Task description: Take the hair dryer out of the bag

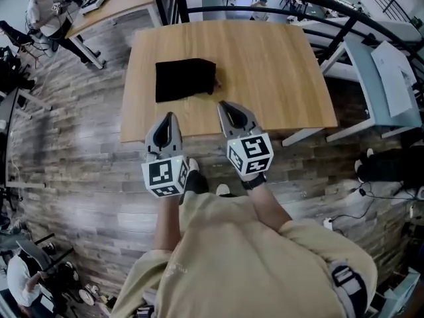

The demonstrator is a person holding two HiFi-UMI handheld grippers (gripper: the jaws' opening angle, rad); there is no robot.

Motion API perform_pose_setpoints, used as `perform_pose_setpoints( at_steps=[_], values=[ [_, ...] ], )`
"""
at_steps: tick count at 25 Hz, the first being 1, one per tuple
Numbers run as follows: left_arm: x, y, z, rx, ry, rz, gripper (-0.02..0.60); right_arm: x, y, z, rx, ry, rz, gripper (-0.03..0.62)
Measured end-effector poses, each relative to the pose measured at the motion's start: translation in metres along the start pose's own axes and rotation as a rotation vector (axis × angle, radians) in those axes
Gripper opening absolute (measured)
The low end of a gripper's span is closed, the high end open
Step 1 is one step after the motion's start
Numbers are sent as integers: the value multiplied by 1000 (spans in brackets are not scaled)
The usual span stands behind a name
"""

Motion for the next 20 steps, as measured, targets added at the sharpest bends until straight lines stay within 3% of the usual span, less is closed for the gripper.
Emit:
perform_pose_setpoints(
  at_steps=[8, 20],
  values=[
    [-28, -36, 8, 7, 14, 24, 12, 3, -42, 6, -21, 3, -2, 22],
    [-121, -115, -7, 34, 30, 47, 12, -10, -158, -21, -13, 47, -26, 23]
  ],
)
Point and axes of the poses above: the fingertips, and each gripper's own axes: y backward along the fingers, x to its right, z out of its underside, the point moved 5 cm from there along y, backward along the fingers, and after that the axes turned 12 degrees about z, right-handed, at the moved point
